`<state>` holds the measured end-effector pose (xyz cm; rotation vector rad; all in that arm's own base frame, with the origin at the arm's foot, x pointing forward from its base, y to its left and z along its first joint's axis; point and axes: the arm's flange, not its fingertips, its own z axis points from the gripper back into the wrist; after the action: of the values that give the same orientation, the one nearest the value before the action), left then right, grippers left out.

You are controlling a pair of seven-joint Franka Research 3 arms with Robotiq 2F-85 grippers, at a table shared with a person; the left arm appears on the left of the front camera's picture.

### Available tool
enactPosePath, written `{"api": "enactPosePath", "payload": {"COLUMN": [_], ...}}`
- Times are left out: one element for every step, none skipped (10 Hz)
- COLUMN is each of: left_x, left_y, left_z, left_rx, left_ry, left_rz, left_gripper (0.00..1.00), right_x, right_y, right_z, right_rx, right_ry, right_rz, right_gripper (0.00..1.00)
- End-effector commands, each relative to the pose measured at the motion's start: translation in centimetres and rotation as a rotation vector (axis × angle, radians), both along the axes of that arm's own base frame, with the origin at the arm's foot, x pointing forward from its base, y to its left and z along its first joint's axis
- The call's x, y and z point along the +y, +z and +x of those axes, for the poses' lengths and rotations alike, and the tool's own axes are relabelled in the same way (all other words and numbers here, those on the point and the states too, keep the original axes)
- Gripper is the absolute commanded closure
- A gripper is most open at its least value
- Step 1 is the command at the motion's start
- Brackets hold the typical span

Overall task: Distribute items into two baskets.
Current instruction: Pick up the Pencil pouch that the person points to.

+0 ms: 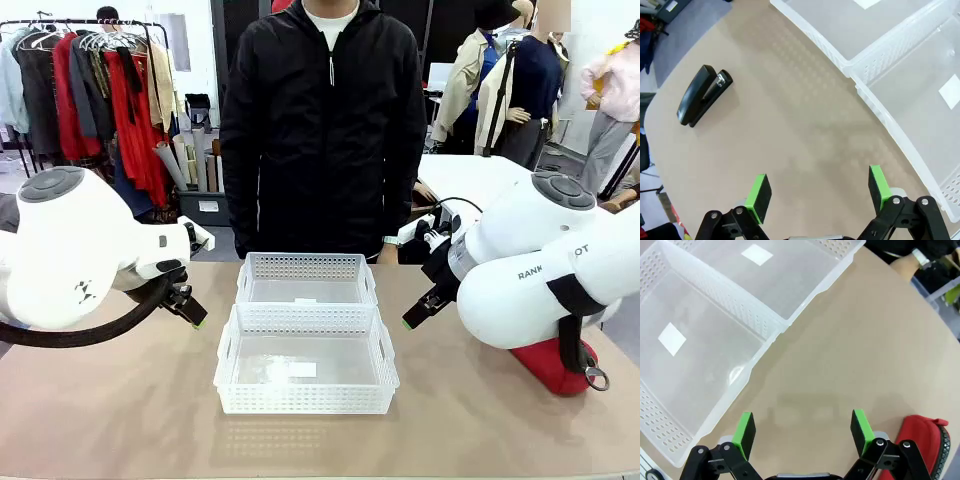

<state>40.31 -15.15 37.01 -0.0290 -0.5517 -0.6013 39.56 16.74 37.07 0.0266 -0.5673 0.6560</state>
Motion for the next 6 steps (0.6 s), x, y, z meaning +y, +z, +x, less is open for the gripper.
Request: {"api": "enactPosePath", "payload": {"left_x": [0.00, 0.00, 0.00, 0.00, 0.00, 0.00], "left_y": [0.01, 0.01, 0.01, 0.01, 0.01, 0.01], "left_z": [0.00, 0.00, 0.00, 0.00, 0.00, 0.00], "left_rx": [0.000, 0.000, 0.000, 0.000, 0.000, 0.000], "left_ry": [0.000, 0.000, 0.000, 0.000, 0.000, 0.000], "left_rz": [0.000, 0.000, 0.000, 0.000, 0.000, 0.000], "left_gripper": [0.00, 0.00, 0.00, 0.00, 0.00, 0.00], "right_x": [0.00, 0.00, 0.00, 0.00, 0.00, 0.00], "right_y": [0.00, 0.00, 0.00, 0.00, 0.00, 0.00], "right_z": [0.00, 0.00, 0.00, 0.00, 0.00, 0.00], "right_rx": [0.000, 0.000, 0.000, 0.000, 0.000, 0.000], "right_ry": [0.000, 0.000, 0.000, 0.000, 0.000, 0.000], "right_rz": [0.000, 0.000, 0.000, 0.000, 0.000, 0.000], "right_gripper": [0.00, 0.00, 0.00, 0.00, 0.00, 0.00]}}
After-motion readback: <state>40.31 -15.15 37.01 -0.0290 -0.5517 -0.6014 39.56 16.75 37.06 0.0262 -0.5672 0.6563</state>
